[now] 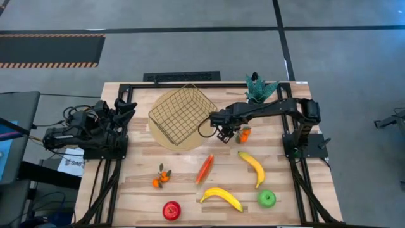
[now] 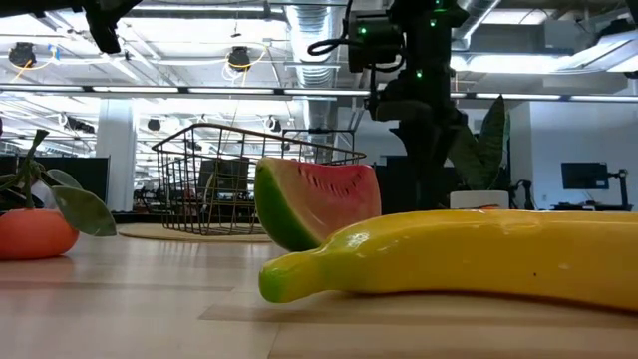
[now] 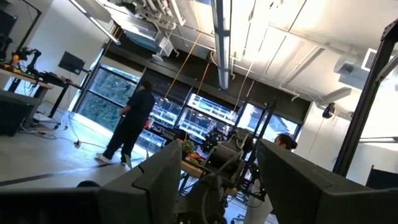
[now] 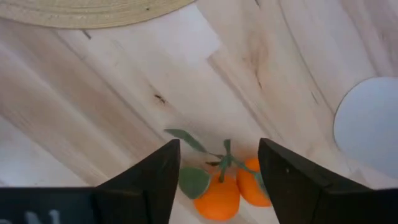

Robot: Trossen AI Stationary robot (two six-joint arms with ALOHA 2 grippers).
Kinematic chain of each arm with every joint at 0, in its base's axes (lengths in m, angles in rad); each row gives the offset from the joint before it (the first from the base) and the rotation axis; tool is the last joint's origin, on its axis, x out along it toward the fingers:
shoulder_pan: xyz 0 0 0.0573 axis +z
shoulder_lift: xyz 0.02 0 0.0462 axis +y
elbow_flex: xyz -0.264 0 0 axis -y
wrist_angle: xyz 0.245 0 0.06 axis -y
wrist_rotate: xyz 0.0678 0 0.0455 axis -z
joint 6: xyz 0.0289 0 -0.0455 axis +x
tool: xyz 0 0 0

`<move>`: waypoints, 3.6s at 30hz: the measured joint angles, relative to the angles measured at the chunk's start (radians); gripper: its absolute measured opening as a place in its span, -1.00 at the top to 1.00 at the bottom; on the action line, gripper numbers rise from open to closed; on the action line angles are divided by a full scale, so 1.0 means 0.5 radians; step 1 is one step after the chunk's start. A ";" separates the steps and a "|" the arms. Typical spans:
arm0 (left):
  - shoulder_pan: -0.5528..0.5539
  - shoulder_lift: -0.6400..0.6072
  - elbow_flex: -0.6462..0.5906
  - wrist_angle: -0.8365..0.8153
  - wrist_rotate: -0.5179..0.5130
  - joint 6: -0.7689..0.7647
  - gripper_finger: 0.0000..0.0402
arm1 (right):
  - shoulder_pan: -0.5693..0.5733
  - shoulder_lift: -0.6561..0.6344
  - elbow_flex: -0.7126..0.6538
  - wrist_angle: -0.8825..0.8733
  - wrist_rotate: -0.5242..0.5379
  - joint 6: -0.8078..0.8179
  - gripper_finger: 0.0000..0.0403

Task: Build produce basket
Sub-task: Put the right yellow tangerine into the wire basket

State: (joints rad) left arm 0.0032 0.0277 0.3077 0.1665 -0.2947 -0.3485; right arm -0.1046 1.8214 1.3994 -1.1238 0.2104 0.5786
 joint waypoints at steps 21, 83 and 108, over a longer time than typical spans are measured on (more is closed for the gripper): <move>0.000 0.000 0.000 0.002 0.000 -0.021 0.02 | -0.027 0.000 -0.373 0.265 -0.058 0.121 -0.20; 0.000 -0.002 -0.001 -0.109 -0.005 -0.025 0.02 | -0.346 0.490 1.286 0.595 -0.529 -0.794 1.00; 0.000 -0.002 -0.001 -0.132 -0.010 -0.029 0.02 | -0.355 0.979 1.291 0.477 -0.405 -1.004 0.92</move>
State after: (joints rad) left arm 0.0034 0.0269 0.3073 0.1003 -0.2996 -0.3630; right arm -0.2821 2.3110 2.0449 -0.8853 0.0079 0.0767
